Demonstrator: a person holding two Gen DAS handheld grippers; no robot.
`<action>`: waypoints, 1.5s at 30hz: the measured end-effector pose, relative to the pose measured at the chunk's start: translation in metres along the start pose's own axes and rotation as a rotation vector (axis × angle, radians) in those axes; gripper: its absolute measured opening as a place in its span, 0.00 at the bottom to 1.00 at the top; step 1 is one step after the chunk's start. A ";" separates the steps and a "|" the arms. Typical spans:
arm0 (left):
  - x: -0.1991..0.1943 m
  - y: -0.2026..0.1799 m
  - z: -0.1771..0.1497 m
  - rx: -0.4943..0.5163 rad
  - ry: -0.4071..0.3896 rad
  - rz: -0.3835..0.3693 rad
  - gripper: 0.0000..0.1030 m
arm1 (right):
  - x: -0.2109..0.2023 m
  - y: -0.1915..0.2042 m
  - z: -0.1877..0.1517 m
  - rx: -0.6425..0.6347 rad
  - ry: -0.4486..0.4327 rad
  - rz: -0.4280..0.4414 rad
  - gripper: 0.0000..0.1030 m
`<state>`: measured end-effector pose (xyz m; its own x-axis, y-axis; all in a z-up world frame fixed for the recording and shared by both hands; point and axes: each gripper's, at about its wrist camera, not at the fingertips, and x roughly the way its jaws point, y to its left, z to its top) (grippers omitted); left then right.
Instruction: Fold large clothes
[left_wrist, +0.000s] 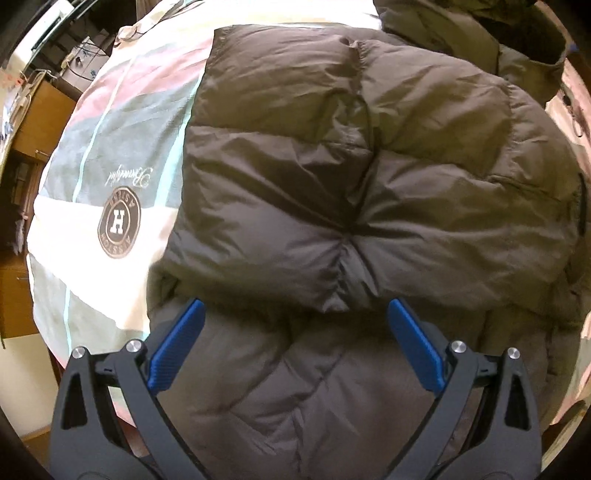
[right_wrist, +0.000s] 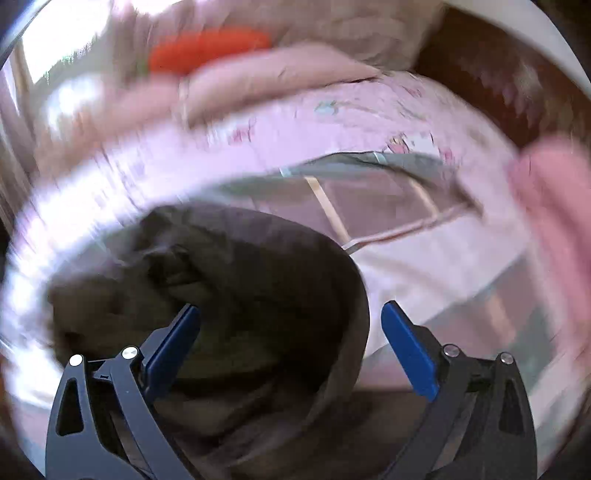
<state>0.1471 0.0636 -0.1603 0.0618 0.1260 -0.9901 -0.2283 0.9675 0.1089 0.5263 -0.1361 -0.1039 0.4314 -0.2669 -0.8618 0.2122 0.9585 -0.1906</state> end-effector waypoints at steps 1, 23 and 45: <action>0.002 0.000 0.003 0.001 -0.001 0.010 0.98 | 0.006 0.007 -0.004 -0.022 -0.007 -0.020 0.93; -0.013 0.055 0.016 -0.244 -0.021 -0.094 0.98 | -0.228 -0.189 -0.234 0.023 -0.359 0.415 0.22; 0.019 0.021 0.033 -0.104 0.023 0.008 0.98 | 0.014 0.048 -0.046 -0.224 -0.067 -0.054 0.31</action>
<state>0.1760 0.0932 -0.1735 0.0371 0.1277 -0.9911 -0.3287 0.9382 0.1086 0.5019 -0.0891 -0.1472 0.4838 -0.3173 -0.8156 0.0399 0.9390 -0.3416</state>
